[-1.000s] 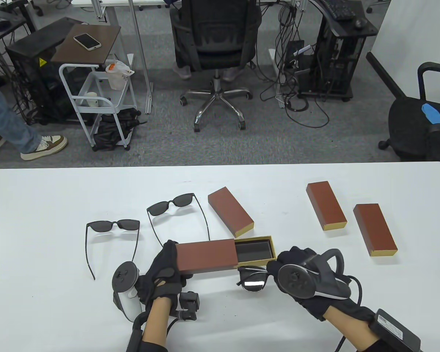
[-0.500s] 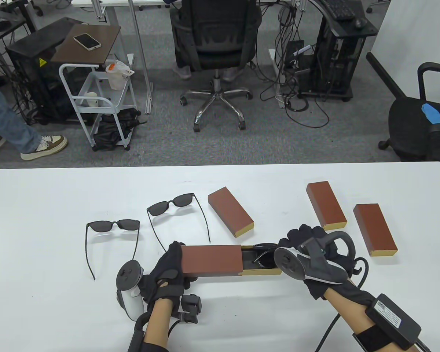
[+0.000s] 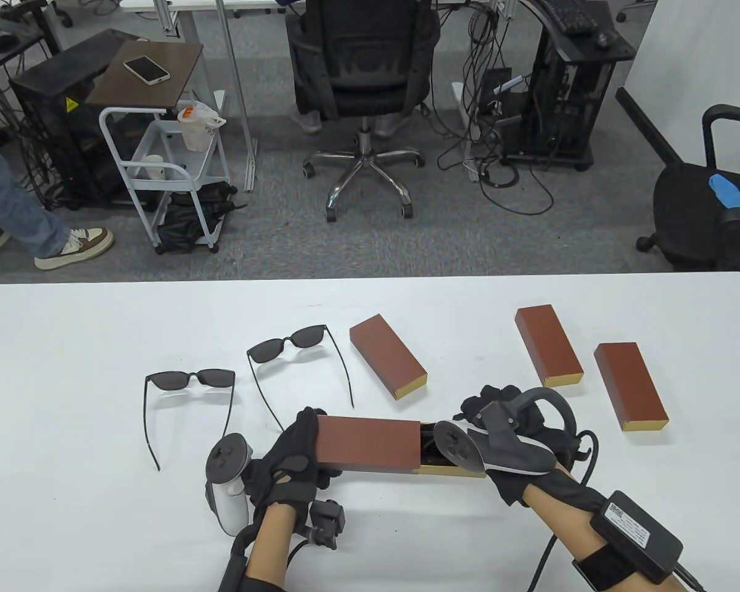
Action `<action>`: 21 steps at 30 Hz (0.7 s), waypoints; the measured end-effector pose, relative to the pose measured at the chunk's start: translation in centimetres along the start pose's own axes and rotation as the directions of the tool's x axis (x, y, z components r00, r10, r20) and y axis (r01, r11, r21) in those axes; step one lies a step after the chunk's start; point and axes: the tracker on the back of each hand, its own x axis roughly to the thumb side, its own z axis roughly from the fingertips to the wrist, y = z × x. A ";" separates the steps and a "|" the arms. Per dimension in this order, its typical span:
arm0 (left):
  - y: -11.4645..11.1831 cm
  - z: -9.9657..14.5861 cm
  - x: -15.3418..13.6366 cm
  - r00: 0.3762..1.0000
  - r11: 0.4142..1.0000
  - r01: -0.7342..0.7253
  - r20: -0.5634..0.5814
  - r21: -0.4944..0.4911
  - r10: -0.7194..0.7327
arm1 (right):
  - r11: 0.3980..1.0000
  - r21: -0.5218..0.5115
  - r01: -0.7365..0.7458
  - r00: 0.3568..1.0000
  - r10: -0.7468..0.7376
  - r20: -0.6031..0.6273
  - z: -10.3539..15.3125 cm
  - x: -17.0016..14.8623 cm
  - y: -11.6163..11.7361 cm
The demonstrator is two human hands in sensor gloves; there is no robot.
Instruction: Slide to open storage boxes and store sunglasses
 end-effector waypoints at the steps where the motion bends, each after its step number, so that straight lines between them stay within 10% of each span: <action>1: -0.1 0.0 0.0 1.000 1.000 0.000 0.002 -0.005 0.000 | 1.000 0.005 0.008 1.000 -0.008 0.001 -0.1 0.1 0.0; 21: -1.2 0.2 0.0 1.000 0.996 -0.012 -0.022 -0.088 0.010 | 0.996 -0.041 0.078 0.997 -0.079 -0.018 -0.6 1.4 1.1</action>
